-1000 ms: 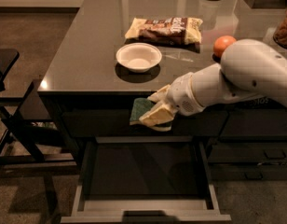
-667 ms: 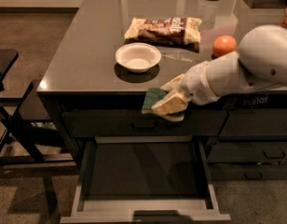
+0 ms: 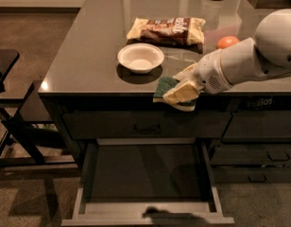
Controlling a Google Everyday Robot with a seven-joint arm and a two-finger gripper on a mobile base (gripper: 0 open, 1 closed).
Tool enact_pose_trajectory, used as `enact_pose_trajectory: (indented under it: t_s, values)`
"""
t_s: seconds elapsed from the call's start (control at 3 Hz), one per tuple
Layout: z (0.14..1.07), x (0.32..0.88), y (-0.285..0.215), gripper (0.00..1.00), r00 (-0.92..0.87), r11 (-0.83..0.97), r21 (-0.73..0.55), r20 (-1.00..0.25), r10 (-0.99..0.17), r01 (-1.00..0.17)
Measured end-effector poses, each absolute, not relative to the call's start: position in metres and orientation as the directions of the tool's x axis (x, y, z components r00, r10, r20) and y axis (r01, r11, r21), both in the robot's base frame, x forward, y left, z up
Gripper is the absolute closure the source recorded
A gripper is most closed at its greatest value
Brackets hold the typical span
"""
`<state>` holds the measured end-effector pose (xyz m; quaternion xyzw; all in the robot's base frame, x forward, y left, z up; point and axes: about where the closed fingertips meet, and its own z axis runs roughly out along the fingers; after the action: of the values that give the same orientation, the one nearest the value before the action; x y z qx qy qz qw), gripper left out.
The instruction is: Pick sponge from middle drawer and place on counter
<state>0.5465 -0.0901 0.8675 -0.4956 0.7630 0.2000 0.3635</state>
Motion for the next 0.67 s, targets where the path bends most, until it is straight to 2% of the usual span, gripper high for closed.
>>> enact_pose_trajectory:
  t_s: [0.67]
  values:
    - [0.891, 0.603, -0.128, 1.00, -0.275, 0.488, -0.067, -0.755, -0.594, -0.870]
